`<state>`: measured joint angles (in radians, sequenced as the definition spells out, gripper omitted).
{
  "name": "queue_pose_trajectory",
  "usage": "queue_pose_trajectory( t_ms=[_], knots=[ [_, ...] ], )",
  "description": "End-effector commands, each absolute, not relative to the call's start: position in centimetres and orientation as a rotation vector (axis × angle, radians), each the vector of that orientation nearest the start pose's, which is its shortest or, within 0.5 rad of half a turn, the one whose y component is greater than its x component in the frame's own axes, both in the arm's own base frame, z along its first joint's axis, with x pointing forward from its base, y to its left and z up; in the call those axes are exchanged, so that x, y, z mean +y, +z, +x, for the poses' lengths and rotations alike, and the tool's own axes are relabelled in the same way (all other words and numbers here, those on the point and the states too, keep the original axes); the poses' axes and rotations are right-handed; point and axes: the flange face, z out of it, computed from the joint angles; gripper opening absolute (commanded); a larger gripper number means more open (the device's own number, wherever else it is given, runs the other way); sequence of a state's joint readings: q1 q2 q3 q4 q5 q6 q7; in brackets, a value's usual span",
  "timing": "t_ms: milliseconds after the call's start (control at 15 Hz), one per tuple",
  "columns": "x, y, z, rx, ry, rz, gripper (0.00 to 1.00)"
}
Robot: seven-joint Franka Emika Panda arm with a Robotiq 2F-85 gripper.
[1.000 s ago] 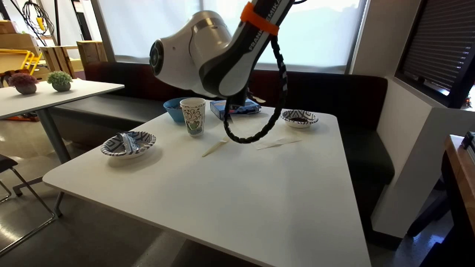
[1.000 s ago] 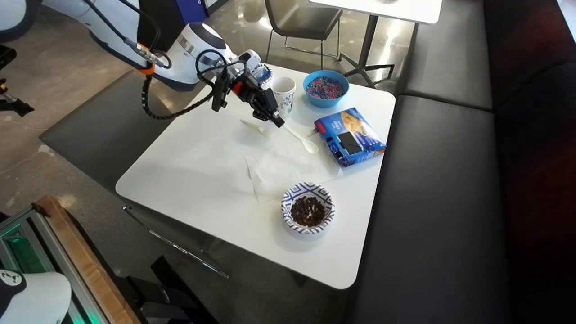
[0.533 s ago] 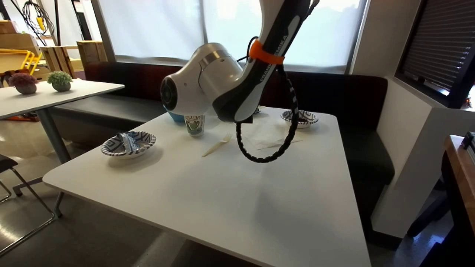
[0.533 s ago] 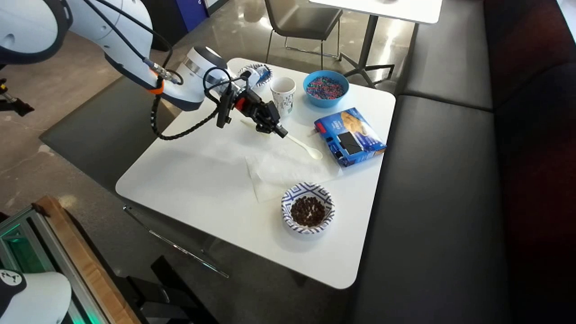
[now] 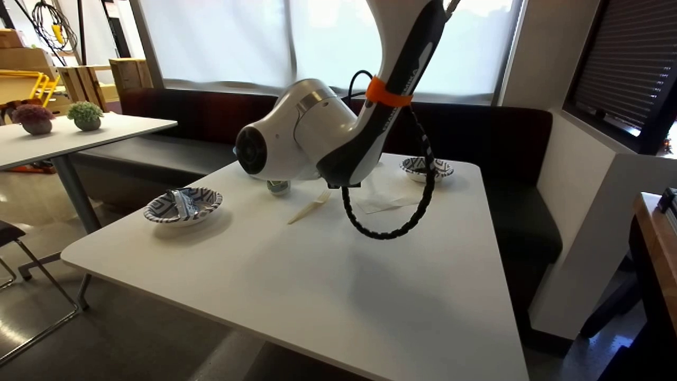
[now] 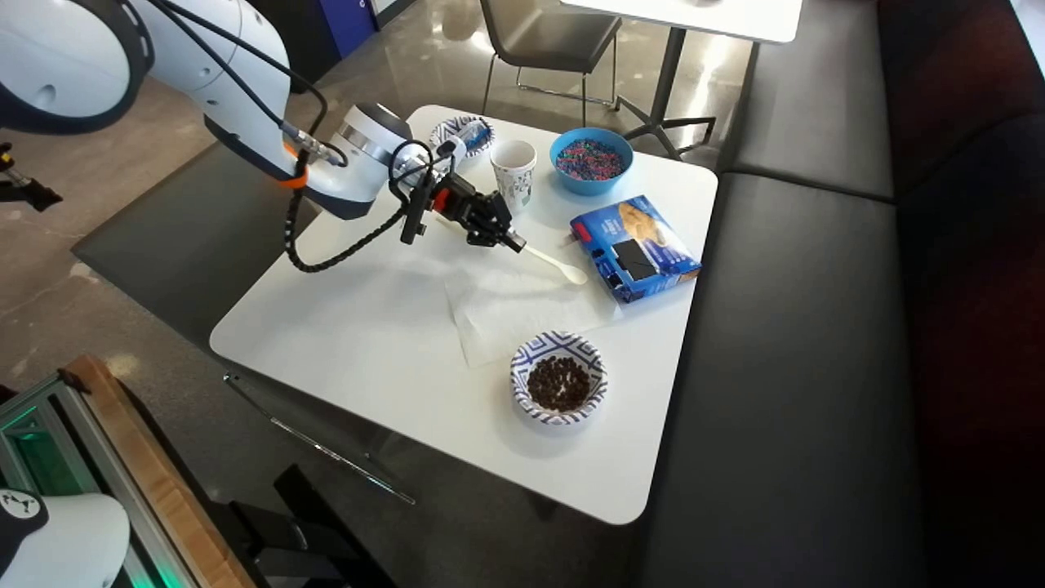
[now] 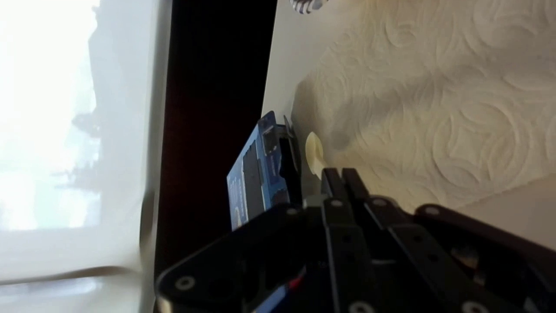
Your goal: Remove the spoon from the cup
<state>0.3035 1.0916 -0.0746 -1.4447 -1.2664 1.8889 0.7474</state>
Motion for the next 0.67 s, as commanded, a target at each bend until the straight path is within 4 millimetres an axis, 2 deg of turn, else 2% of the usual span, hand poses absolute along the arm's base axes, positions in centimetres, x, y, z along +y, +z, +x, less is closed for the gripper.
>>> queue_pose_trajectory(
  t_ms=[0, 67, 133, 333, 400, 533, 600],
  knots=[
    [8.99, 2.23, 65.33, 0.432, 0.051, 1.917, 0.01],
    [9.06, 2.16, 65.31, 0.438, 0.055, 1.916, 0.01],
    [9.17, 2.12, 65.29, 0.446, 0.057, 1.918, 0.06],
    [9.39, 2.06, 65.28, 0.458, 0.061, 1.915, 0.23],
    [9.44, 2.05, 65.27, 0.461, 0.062, 1.914, 0.32],
    [9.50, 2.01, 65.23, 0.466, 0.062, 1.913, 0.35],
    [9.52, 1.99, 65.22, 0.468, 0.062, 1.913, 0.28]
  ],
)
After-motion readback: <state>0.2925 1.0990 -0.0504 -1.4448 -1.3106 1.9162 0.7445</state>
